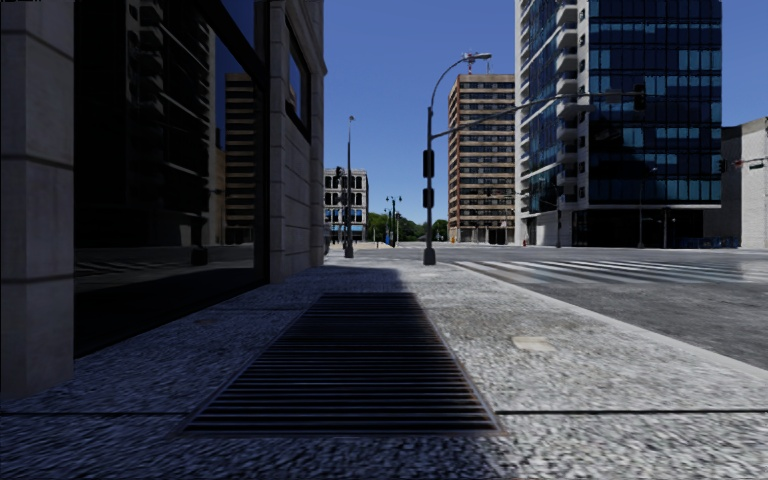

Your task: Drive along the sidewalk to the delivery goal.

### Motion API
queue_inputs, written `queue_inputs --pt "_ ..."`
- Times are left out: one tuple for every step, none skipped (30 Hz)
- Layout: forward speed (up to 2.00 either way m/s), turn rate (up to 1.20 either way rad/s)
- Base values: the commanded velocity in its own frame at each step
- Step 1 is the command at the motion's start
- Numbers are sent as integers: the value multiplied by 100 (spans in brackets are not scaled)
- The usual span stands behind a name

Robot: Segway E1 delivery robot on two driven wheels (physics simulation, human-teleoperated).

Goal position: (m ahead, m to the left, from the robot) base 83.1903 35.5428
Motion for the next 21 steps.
queue_inputs --pt "200 0" --pt "200 0" --pt "200 0" --pt "200 0" --pt "200 0" --pt "200 0" --pt "200 0" --pt "200 0" --pt "200 0" --pt "200 0" --pt "200 0" --pt "200 0" --pt "200 0" --pt "200 0" --pt "200 0" --pt "200 0" --pt "200 0" --pt "200 0" --pt "200 0" --pt "200 0" --pt "200 0"
